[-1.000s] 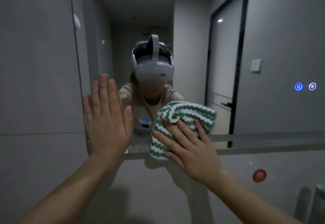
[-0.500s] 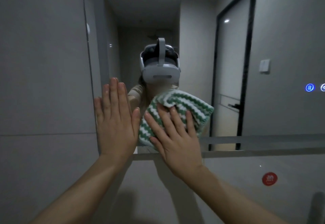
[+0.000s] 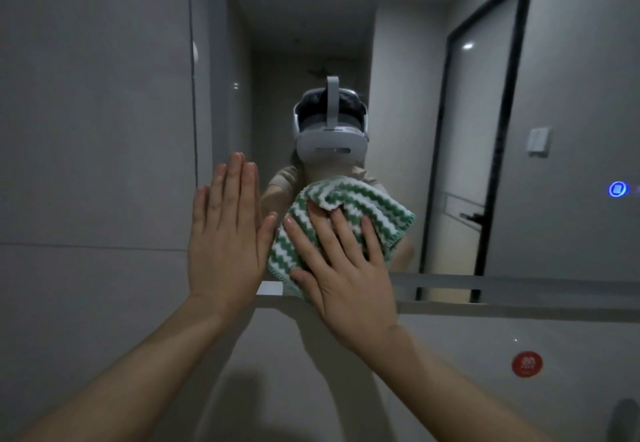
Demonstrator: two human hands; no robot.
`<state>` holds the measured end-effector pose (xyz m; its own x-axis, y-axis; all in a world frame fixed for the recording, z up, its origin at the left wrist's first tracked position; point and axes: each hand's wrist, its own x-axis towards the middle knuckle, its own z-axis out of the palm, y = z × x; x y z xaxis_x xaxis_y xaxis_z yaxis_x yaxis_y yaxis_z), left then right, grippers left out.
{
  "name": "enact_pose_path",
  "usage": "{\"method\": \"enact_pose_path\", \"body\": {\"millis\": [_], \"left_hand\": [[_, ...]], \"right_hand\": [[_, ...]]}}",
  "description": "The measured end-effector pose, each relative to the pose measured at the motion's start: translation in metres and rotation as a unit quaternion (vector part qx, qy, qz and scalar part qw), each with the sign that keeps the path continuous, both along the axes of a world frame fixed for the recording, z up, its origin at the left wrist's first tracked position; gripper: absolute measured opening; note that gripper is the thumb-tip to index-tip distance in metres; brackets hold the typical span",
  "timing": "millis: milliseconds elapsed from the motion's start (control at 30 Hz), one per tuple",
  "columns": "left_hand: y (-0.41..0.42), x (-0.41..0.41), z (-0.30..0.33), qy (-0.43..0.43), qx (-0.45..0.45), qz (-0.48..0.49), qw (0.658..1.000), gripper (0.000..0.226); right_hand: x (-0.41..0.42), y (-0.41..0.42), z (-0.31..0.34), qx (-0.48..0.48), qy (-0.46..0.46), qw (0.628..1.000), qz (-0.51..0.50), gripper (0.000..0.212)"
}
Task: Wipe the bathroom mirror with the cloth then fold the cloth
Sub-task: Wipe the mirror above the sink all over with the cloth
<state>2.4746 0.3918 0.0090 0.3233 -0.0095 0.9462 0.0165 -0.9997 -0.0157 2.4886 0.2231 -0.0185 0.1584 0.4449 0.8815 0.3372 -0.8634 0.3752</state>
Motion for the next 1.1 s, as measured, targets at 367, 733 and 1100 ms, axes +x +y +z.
{"method": "enact_pose_path", "body": {"millis": [367,733,1100], "left_hand": [[-0.022,-0.037,-0.018,0.042,0.020,-0.041,0.998,0.064],[-0.035,-0.045,-0.028,0.055,0.060,-0.012,0.997,0.064],[-0.068,-0.039,-0.026,-0.016,0.131,-0.027,0.991,0.066]], "right_hand": [[-0.016,-0.035,0.024,0.030,0.184,0.952,0.243,0.055],[-0.009,-0.054,0.025,-0.056,0.007,0.997,0.044,0.045],[0.004,-0.073,0.029,-0.132,0.026,0.991,-0.007,0.065]]}}
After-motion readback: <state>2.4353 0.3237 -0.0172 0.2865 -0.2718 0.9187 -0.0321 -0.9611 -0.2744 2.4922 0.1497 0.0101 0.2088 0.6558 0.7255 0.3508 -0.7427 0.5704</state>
